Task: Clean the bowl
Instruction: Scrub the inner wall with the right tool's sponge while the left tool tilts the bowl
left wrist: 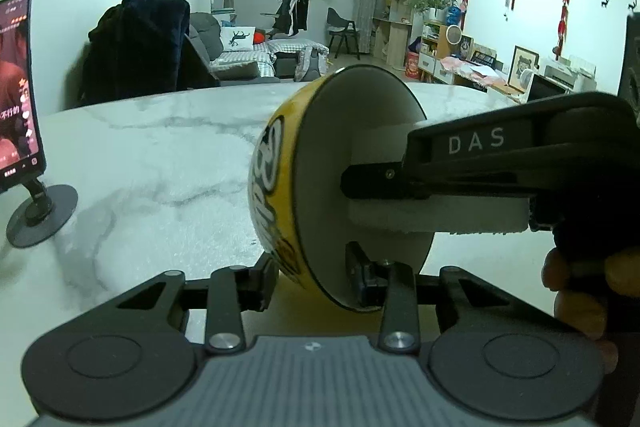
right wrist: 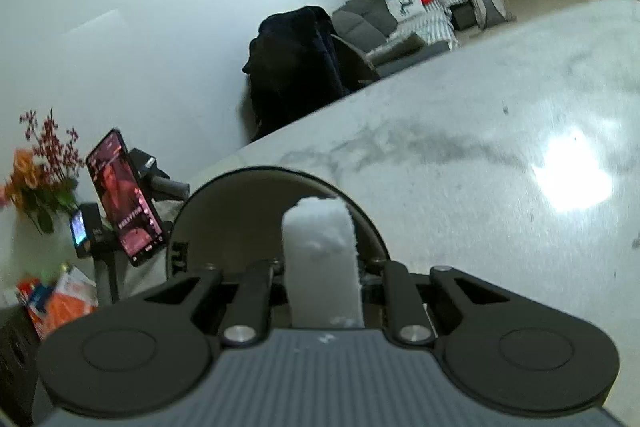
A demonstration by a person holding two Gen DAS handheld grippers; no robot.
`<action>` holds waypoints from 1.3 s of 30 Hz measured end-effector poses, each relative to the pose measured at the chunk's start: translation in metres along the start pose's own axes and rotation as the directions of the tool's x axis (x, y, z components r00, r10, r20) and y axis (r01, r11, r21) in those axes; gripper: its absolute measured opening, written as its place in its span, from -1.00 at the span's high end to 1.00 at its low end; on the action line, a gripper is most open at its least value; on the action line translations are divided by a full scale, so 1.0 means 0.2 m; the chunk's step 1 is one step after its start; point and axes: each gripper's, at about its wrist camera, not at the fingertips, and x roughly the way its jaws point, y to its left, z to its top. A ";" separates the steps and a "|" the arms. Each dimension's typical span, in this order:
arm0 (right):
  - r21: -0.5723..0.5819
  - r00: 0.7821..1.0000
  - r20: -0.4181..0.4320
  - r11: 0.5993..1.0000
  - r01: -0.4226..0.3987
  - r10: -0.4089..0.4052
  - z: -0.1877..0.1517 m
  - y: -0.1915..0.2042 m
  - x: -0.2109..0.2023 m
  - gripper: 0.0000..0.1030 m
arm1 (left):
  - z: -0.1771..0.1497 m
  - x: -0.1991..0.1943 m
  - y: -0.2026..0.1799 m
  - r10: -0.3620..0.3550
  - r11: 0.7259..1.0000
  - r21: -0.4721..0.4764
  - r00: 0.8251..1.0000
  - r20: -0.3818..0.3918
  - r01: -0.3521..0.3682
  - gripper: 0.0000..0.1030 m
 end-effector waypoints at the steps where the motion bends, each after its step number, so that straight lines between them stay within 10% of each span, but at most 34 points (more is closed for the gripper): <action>1: 0.004 1.000 0.001 1.000 -0.001 0.001 0.00 0.00 0.00 0.67 | 0.00 0.00 0.00 0.003 1.000 0.002 1.000 0.000 -0.003 0.28; 39: 0.310 0.980 -0.009 0.932 -0.186 0.199 -0.02 -0.17 -0.07 0.65 | 0.00 -0.01 -0.09 0.068 0.996 0.060 0.998 0.009 -0.069 0.08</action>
